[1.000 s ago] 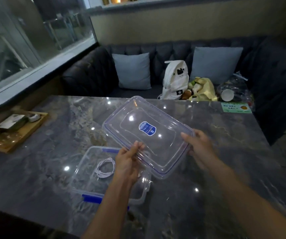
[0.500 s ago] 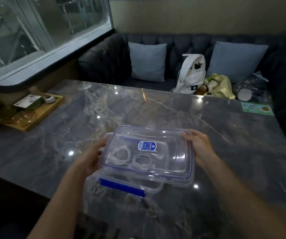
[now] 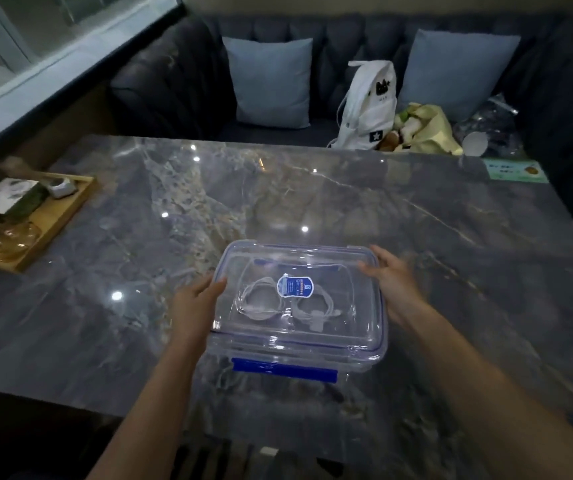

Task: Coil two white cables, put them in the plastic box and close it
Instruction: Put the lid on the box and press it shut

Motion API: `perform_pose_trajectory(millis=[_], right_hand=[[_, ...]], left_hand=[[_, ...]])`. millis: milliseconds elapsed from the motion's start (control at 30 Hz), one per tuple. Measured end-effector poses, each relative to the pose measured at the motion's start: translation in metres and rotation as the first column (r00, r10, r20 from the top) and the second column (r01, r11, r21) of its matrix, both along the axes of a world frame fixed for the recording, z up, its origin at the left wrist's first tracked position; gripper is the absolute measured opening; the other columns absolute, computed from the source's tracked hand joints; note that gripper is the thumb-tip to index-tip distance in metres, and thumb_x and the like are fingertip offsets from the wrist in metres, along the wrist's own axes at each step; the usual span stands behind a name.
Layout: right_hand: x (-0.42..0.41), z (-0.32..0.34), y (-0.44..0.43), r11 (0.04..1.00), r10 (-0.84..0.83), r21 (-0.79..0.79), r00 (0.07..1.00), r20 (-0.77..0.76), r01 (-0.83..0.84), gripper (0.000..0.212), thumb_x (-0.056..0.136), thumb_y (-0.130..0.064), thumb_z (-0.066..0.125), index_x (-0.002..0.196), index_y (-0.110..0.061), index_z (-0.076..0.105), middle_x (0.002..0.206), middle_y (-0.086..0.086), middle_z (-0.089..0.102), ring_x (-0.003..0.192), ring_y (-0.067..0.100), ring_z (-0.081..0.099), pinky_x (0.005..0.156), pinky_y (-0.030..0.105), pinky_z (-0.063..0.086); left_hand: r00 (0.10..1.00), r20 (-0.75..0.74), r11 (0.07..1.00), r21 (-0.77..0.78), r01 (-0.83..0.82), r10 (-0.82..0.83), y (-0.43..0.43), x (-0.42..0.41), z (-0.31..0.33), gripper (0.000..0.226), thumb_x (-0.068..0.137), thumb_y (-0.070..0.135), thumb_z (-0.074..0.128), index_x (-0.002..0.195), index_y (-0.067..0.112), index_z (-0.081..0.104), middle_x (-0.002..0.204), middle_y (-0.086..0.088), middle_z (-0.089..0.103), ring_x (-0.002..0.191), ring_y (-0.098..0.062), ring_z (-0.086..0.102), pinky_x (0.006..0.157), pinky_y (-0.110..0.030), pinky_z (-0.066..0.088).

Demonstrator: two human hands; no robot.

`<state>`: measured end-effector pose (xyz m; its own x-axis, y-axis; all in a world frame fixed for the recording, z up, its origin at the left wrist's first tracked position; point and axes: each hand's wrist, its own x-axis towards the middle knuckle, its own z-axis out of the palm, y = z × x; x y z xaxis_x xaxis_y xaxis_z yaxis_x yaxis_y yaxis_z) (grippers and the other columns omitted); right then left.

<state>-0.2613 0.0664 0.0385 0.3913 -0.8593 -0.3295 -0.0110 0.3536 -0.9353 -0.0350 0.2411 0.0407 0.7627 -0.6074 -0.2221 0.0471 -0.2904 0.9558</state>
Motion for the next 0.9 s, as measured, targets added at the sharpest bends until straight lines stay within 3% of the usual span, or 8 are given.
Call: perform_pose_trajectory(millis=[67,133,200,300,467,667,767,900], right_hand=[[0.0,-0.006,0.004,1.0,-0.012,0.002,1.0,-0.014,0.012,0.03,0.081,-0.006,0.062,0.08,-0.034,0.071,0.08,-0.005,0.075,0.073,0.015,0.071,0.058,0.028,0.057],[0.001,-0.013,0.007,0.999,-0.046,0.015,0.999,-0.024,0.046,0.027,0.081,-0.006,0.062,0.082,-0.031,0.071,0.08,-0.002,0.075,0.073,0.017,0.071,0.059,0.03,0.057],[0.002,-0.02,0.009,0.996,-0.08,0.033,0.996,-0.031,0.081,0.024,0.081,-0.005,0.063,0.09,-0.027,0.068,0.088,0.003,0.072,0.075,0.021,0.071,0.061,0.033,0.057],[0.006,-0.02,0.007,0.995,-0.084,0.041,0.995,-0.049,0.086,0.023,0.081,-0.005,0.063,0.088,-0.027,0.067,0.089,0.005,0.072,0.073,0.022,0.071,0.057,0.033,0.058],[0.015,-0.011,-0.015,0.997,-0.071,-0.028,0.993,-0.095,0.068,0.021,0.081,-0.001,0.061,0.086,-0.021,0.067,0.088,0.007,0.069,0.067,0.02,0.069,0.059,0.032,0.059],[0.018,-0.005,-0.059,0.993,-0.115,-0.01,0.983,-0.14,0.115,0.038,0.081,0.003,0.059,0.119,-0.001,0.055,0.1,0.017,0.062,0.068,0.02,0.063,0.061,0.03,0.056],[0.018,-0.002,-0.073,0.994,-0.11,-0.038,0.978,-0.178,0.105,0.032,0.083,0.004,0.056,0.115,0.0,0.056,0.09,0.013,0.062,0.053,0.009,0.064,0.061,0.029,0.055],[0.012,-0.003,-0.074,0.994,-0.103,-0.045,0.983,-0.155,0.097,0.026,0.083,0.001,0.058,0.107,-0.007,0.061,0.087,0.01,0.065,0.058,0.012,0.066,0.059,0.029,0.057]], left_hand=[[1.0,0.018,0.999,0.043,0.022,-0.022,0.002,0.003,-0.01,0.015,0.083,0.03,0.062,0.091,0.035,0.074,0.083,0.007,0.074,0.085,-0.019,0.069,0.081,-0.04,0.054],[0.999,0.028,0.998,0.039,0.044,-0.045,0.003,0.006,-0.018,0.022,0.085,0.031,0.06,0.105,0.032,0.069,0.085,0.012,0.075,0.083,-0.01,0.07,0.074,-0.033,0.057],[0.998,0.008,0.998,0.009,0.063,-0.063,0.002,0.009,-0.021,0.019,0.086,0.027,0.059,0.101,0.034,0.07,0.074,0.02,0.073,0.07,0.001,0.069,0.057,-0.015,0.053],[0.998,-0.004,0.998,-0.022,0.06,-0.06,0.001,0.012,-0.026,0.016,0.087,0.022,0.059,0.096,0.017,0.072,0.066,0.016,0.073,0.058,0.001,0.067,0.047,-0.011,0.047],[0.995,-0.095,0.998,-0.054,0.026,-0.031,-0.016,0.014,-0.026,0.011,0.085,0.018,0.063,0.082,0.02,0.073,0.063,0.01,0.073,0.059,-0.005,0.068,0.05,-0.018,0.053],[0.993,-0.1,0.997,-0.048,0.058,-0.062,-0.067,0.017,-0.018,0.014,0.086,0.018,0.061,0.076,0.024,0.07,0.072,0.001,0.072,0.066,-0.015,0.067,0.067,-0.032,0.057],[0.995,-0.048,0.996,-0.042,0.08,-0.082,-0.082,0.017,-0.014,0.016,0.087,0.02,0.06,0.074,0.023,0.07,0.063,0.008,0.069,0.054,-0.003,0.062,0.057,-0.024,0.054],[0.995,-0.078,0.996,-0.063,0.055,-0.06,-0.086,0.021,-0.013,0.013,0.085,0.019,0.063,0.075,0.025,0.069,0.069,0.006,0.071,0.066,-0.013,0.069,0.065,-0.028,0.057]])
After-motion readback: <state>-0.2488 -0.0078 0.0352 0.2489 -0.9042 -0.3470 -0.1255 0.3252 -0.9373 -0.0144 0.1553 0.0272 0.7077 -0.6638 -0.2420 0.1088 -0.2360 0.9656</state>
